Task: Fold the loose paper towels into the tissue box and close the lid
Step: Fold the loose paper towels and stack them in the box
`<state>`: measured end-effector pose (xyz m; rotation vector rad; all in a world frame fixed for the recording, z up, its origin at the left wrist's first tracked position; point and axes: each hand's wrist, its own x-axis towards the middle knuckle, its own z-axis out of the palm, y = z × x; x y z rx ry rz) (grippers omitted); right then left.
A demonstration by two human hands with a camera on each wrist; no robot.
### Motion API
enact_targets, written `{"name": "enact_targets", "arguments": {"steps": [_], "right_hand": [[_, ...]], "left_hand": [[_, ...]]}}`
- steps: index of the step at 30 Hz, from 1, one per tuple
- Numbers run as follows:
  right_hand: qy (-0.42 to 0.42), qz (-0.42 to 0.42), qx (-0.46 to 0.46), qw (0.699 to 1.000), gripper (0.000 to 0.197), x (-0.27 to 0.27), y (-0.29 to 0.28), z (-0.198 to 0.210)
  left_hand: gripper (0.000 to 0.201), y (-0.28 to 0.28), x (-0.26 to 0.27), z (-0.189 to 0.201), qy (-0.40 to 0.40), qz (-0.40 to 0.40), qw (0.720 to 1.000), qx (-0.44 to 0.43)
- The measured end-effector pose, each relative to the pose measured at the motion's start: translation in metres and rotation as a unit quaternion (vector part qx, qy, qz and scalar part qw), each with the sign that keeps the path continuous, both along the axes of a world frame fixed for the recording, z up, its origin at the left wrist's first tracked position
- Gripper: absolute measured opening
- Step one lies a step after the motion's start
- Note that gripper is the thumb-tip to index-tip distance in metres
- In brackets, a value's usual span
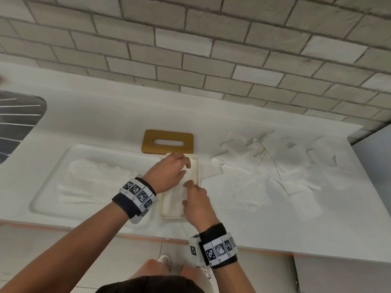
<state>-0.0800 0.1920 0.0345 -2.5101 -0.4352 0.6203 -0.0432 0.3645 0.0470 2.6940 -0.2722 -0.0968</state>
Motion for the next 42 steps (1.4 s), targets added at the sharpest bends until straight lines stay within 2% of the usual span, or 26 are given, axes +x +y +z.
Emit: {"name": "enact_targets", "arguments": {"steps": [2, 3, 6, 8, 11, 14, 16, 17, 19, 21, 22, 24, 26, 29, 31, 32, 36, 38, 40, 42], "right_hand": [[-0.018, -0.006, 0.004, 1.000, 0.046, 0.000, -0.006, 0.006], [-0.037, -0.024, 0.022, 0.999, 0.040, 0.002, -0.013, 0.011], [-0.102, -0.083, 0.057, 0.990, 0.025, 0.014, -0.043, 0.022], [-0.125, -0.090, 0.027, 0.988, 0.022, 0.030, -0.063, 0.019], [-0.130, -0.033, -0.060, 0.989, 0.034, 0.068, -0.085, -0.003], [-0.085, 0.087, -0.107, 0.987, 0.065, 0.103, -0.089, -0.030], [-0.066, 0.147, -0.133, 0.978, 0.079, 0.119, -0.089, -0.047], [-0.059, 0.157, -0.139, 0.976, 0.077, 0.125, -0.089, -0.053], [-0.066, 0.165, -0.144, 0.973, 0.056, 0.134, -0.091, -0.061], [-0.085, 0.166, -0.118, 0.975, 0.029, 0.136, -0.095, -0.066], [-0.091, 0.153, -0.079, 0.981, 0.022, 0.136, -0.098, -0.066], [-0.106, 0.101, 0.033, 0.989, 0.017, 0.134, -0.107, -0.057], [-0.127, 0.044, 0.153, 0.979, 0.013, 0.133, -0.114, -0.031], [-0.156, -0.012, 0.286, 0.945, 0.014, 0.130, -0.120, 0.027], [-0.151, -0.038, 0.357, 0.921, 0.015, 0.132, -0.122, 0.061], [-0.140, -0.046, 0.387, 0.910, 0.016, 0.133, -0.122, 0.075], [-0.081, -0.086, 0.481, 0.869, 0.018, 0.135, -0.124, 0.107], [-0.020, -0.095, 0.506, 0.857, 0.030, 0.134, -0.128, 0.108], [0.079, -0.081, 0.509, 0.853, 0.041, 0.127, -0.130, 0.102], [0.150, -0.071, 0.513, 0.842, 0.043, 0.115, -0.127, 0.091]], "left_hand": [[0.031, -0.007, 0.004, -0.011, 0.051, -0.046, 0.995, 0.076], [0.045, -0.011, 0.004, -0.018, 0.084, -0.069, 0.987, 0.117], [0.119, -0.015, 0.002, -0.037, 0.192, -0.112, 0.945, 0.241], [0.147, -0.017, 0.003, -0.041, 0.212, -0.120, 0.925, 0.290], [0.155, -0.026, 0.006, -0.043, 0.210, -0.125, 0.913, 0.326], [0.156, -0.034, 0.007, -0.039, 0.215, -0.118, 0.912, 0.329], [0.153, -0.035, 0.007, -0.031, 0.225, -0.105, 0.921, 0.300], [0.146, -0.034, 0.007, -0.024, 0.230, -0.094, 0.929, 0.275], [0.108, -0.032, 0.006, -0.011, 0.211, -0.062, 0.954, 0.203], [0.065, -0.033, 0.002, -0.001, 0.139, -0.007, 0.983, 0.117], [0.053, -0.035, 0.000, 0.003, 0.103, 0.031, 0.992, 0.066], [0.049, -0.043, -0.004, 0.009, 0.048, 0.105, 0.992, -0.045], [0.064, -0.053, -0.006, 0.017, 0.025, 0.146, 0.977, -0.155], [0.087, -0.075, -0.004, 0.036, 0.013, 0.159, 0.949, -0.273], [0.089, -0.090, 0.004, 0.052, -0.007, 0.157, 0.929, -0.336], [0.082, -0.096, 0.009, 0.059, -0.023, 0.167, 0.919, -0.358], [0.031, -0.108, 0.024, 0.081, -0.073, 0.201, 0.874, -0.435], [0.024, -0.109, 0.025, 0.089, -0.096, 0.212, 0.852, -0.469], [0.019, -0.107, 0.022, 0.095, -0.118, 0.221, 0.830, -0.498], [0.018, -0.103, 0.016, 0.096, -0.130, 0.232, 0.822, -0.504]]}}
